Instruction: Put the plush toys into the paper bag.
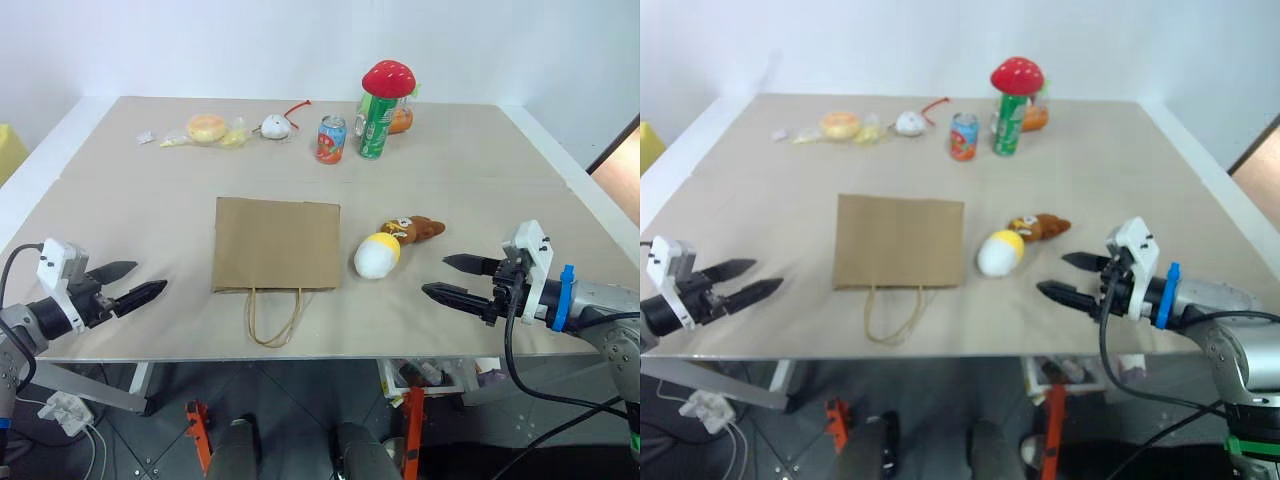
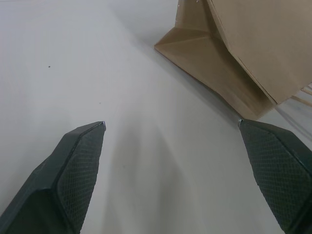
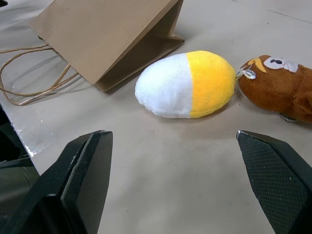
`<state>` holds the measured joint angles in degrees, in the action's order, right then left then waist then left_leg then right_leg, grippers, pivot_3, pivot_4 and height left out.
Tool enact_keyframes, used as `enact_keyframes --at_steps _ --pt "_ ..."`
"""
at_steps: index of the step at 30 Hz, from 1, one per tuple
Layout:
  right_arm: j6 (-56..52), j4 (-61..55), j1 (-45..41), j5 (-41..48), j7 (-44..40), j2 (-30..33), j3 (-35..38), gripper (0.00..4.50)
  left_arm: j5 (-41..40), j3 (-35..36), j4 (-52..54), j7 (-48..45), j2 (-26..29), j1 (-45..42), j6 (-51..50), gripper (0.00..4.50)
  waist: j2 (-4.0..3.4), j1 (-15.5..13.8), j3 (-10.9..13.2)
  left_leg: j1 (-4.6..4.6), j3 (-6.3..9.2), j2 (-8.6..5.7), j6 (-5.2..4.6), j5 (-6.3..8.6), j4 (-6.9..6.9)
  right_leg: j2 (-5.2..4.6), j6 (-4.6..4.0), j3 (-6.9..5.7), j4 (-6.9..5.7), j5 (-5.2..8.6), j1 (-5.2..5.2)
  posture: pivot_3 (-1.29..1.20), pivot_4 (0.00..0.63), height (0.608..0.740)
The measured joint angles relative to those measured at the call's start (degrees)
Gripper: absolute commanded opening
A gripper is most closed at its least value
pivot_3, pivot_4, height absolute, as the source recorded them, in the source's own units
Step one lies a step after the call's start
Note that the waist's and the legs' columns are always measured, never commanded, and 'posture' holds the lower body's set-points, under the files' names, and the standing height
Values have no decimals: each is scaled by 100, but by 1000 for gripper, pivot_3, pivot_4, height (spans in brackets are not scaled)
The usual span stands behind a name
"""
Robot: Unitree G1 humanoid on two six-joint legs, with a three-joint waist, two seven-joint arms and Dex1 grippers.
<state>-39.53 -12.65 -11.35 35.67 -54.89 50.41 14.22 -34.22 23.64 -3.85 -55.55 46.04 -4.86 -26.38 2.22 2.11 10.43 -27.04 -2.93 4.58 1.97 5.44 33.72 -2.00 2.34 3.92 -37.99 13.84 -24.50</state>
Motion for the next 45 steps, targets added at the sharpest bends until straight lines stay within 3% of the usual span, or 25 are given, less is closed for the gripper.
enact_keyframes --at_steps 7,8,17,24,29,36,42,45 --pt "0 35 -65 -4 -52 5 -89 4383 319 -394 110 -1028 127 -111 1111 4500 0 -2 0 0 -3 0 1 0 0 -3 -2 0 0 -1 -1 0 150 740" --pt "-25 7 -62 -4 -110 59 -110 4383 575 -610 93 -1366 204 -298 1733 4500 0 -10 0 -1 -4 0 1 0 0 -5 -2 -2 0 -1 -1 0 150 740" --pt "-515 -776 -52 528 -314 254 -109 4383 1525 -1753 -22 -2393 296 -1100 3494 4500 -4 -18 -1 -3 -6 4 0 0 -1 -1 -3 -3 0 -1 0 0 150 740" --pt "-899 -1983 -61 1029 -182 211 -550 4383 2261 -2983 -897 -3038 -487 -2696 5268 4500 -3 -57 -3 -5 -4 6 -9 -5 33 14 15 10 0 2 14 0 150 740" --pt "-969 -2195 142 1044 130 178 -560 4383 2361 -3347 -1612 -3440 -588 -3112 6083 4500 -3 -73 -3 -5 -1 8 -13 -7 35 17 18 8 -1 1 16 0 150 740" --pt "-1029 -2367 196 1222 421 162 -513 4383 2241 -3517 -1977 -3484 -1111 -3515 6127 4500 -3 -78 -3 -8 -1 7 -17 -7 63 14 34 10 -1 -9 31 0 150 740" --pt "-1028 -2440 255 1251 531 153 -516 4383 2132 -3560 -1726 -3492 -1176 -3511 5785 4500 -4 -75 -4 -7 5 14 -18 -8 64 25 30 9 -1 -19 29 0 150 740" --pt "-1028 -2439 265 1251 539 153 -516 4500 2067 -3560 -1610 -3514 -1139 -3489 5643 3807 -4 -74 -4 -6 4 13 -19 -9 66 25 30 11 -1 -20 30 0 150 740"
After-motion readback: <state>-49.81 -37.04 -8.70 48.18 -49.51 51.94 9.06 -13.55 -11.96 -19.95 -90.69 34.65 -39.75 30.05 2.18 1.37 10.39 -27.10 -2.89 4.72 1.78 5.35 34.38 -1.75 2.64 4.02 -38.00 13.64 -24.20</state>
